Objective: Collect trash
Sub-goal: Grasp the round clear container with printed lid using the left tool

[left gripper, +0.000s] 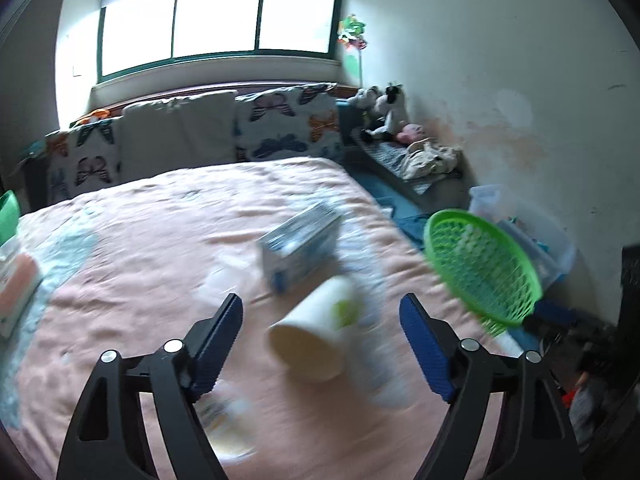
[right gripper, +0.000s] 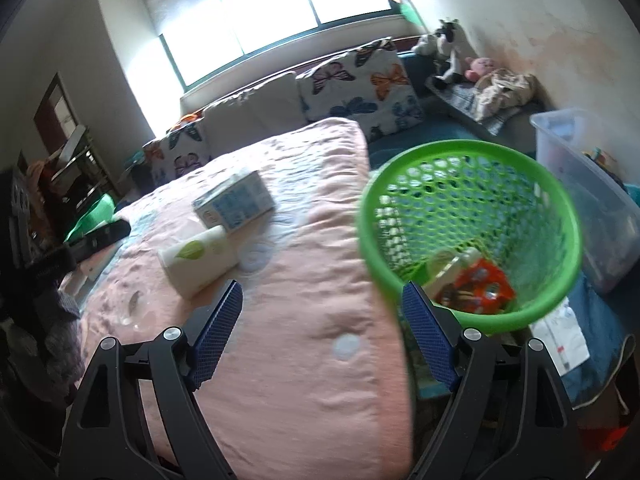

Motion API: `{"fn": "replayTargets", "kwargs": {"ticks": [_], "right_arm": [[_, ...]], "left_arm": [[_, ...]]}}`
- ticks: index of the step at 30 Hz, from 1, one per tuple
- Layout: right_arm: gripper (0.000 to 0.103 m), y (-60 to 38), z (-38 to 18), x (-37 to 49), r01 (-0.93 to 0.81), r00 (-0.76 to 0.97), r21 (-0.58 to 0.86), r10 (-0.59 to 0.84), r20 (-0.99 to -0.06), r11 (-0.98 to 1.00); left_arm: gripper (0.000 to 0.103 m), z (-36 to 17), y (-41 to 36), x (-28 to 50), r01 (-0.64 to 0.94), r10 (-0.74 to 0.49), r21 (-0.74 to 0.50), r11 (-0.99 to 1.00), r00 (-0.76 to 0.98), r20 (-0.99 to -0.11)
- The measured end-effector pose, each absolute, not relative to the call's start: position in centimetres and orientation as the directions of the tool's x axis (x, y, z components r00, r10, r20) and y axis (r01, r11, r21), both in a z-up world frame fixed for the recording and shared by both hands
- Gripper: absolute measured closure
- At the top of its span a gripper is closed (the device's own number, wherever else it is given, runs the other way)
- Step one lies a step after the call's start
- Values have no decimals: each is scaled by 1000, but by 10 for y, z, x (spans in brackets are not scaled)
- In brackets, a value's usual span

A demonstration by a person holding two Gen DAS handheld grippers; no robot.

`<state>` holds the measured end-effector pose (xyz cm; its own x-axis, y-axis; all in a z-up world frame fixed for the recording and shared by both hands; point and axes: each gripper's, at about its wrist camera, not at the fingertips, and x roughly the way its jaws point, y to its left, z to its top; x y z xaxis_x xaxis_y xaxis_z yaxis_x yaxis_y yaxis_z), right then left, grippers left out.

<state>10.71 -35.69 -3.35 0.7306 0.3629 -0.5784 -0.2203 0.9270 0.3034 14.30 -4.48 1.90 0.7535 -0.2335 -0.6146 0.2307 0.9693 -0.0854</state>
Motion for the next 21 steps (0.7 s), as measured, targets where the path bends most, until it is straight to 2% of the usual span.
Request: {"fn": "replayTargets", "kwargs": {"ticks": [6,15,21], "right_arm": [[21,-328,-32,110,-268,710,293,393,-584,918],[21,-307,-36,114,-303,681,282,414,-604,910],[21,-292,-40,118,-322,657,289,432,-618,902]], "left_arm": [[13,-14,-10,132,205,-181,-47,978,706,-684],[13,-58,8,139,172,-145,-44,984,634,-760],[13,-67,12,144,155,-126,-35,987,626,-770]]}}
